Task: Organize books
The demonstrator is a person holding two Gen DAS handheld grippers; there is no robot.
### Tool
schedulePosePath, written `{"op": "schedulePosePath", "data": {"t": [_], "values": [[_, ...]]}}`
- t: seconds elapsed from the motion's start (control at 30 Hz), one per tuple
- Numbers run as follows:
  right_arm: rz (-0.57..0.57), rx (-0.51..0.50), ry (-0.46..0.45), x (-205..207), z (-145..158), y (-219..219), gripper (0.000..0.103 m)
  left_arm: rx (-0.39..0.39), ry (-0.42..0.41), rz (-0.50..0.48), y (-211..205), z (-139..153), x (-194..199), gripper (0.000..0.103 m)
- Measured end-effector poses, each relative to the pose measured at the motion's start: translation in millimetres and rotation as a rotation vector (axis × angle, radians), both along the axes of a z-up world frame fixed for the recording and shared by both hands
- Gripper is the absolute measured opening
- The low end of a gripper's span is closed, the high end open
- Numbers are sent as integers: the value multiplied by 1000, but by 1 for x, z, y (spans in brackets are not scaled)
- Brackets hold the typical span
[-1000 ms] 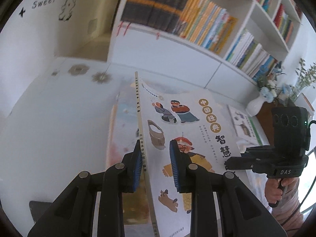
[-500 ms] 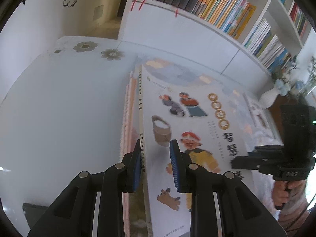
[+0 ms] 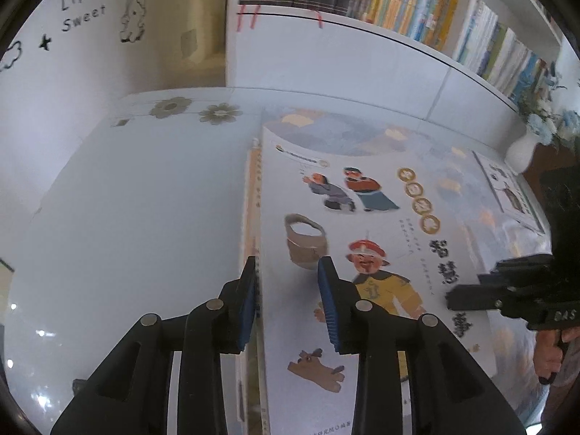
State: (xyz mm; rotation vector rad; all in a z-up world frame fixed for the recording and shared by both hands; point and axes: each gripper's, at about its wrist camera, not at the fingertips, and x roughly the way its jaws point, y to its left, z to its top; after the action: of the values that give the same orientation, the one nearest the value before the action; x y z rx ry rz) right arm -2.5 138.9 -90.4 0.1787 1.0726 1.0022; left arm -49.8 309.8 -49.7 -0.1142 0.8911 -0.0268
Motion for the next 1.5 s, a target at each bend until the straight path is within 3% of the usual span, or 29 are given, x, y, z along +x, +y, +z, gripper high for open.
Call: {"op": "schedulePosePath", "data": {"t": [0.07, 0.17, 0.3, 0.5, 0.63, 0.87, 1.03, 1.17, 1.27, 1.5], "values": [[-7, 2, -3, -1, 0, -1, 16, 21, 8, 18, 2, -1, 0, 29], [-12, 8, -5, -3, -1, -1, 19, -15, 15, 29, 8, -3, -1, 29], [-26, -8, 12, -4, 1, -1, 20, 16, 11, 84, 14, 0, -6, 29], [-47, -44, 5, -12, 6, -20, 25, -11, -39, 129, 20, 22, -21, 29], [-82, -27, 22, -15, 4, -51, 26, -32, -77, 109, 3, 39, -28, 29], [-213, 29, -3, -18, 22, -140, 26, -77, -115, -13, -71, 68, -11, 30], [-373, 81, -63, -11, 39, -233, 38, -157, -135, -105, -150, 80, 17, 32], [-548, 134, -90, 3, 41, -318, 45, -145, -99, -209, -224, 62, 51, 32], [-686, 190, -61, 17, 28, -388, 48, -198, -16, -252, -269, 32, 80, 32], [-805, 79, -70, 52, 0, -452, 48, -253, 54, -278, -347, -22, 131, 32]]}}
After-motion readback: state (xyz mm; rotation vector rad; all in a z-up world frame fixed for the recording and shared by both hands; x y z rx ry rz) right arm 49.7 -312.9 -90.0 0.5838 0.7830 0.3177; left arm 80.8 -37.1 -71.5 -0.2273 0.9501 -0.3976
